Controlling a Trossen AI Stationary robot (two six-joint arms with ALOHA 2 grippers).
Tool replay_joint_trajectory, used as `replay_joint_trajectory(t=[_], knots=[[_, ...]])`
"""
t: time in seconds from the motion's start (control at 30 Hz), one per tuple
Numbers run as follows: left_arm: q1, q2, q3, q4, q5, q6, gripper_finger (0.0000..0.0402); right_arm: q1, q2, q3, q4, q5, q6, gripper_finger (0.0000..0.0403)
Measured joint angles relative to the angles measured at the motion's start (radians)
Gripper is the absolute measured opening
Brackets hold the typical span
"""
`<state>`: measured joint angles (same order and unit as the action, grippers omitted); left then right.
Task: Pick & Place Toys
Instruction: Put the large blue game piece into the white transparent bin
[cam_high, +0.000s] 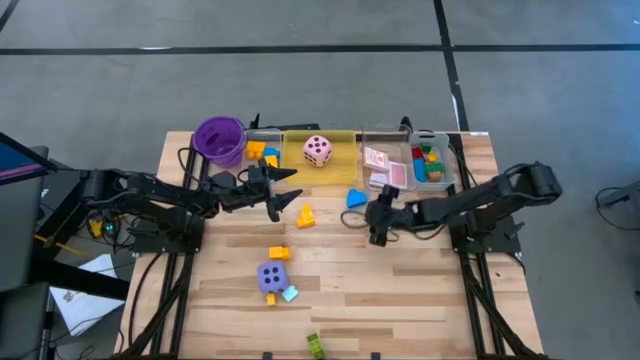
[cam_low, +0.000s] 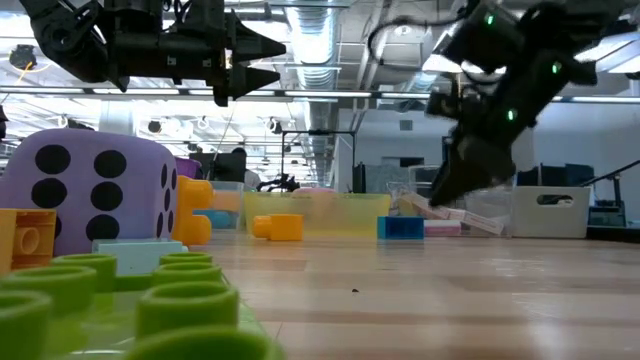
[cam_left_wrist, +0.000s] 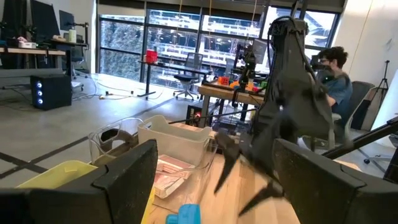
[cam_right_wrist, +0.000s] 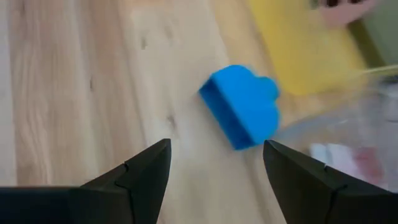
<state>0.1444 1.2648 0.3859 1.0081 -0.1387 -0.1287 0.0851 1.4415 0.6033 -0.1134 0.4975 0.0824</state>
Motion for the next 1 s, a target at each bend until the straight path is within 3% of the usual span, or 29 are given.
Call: replay_joint_trajectory(t=[0.1,0.23,0.3,0.57,1.0], knots=[[0.0,0.0,0.0,-0.003,0.0,0.0,0.031,0.034,0.098,0.002,0.047,0.1,-0.031,0.0248],[0.0,0.0,0.0,-0.005,0.0,0.0,0.031,0.075,0.219,0.041,0.047,0.333,-0.094,0.0248],[0.0,0.0,0.0,-0.005,0.0,0.0,0.031,0.081,0.27,0.064,0.046,0.384,-0.117,0.0248],[0.0,0.0,0.0,-0.017,0.005,0.0,0.031,0.078,0.408,0.184,0.075,0.387,-0.121,0.0248],[0.0,0.0,0.0,-0.055,0.004,-0.003,0.031,0.011,0.429,0.253,0.086,0.363,-0.251,0.0248]])
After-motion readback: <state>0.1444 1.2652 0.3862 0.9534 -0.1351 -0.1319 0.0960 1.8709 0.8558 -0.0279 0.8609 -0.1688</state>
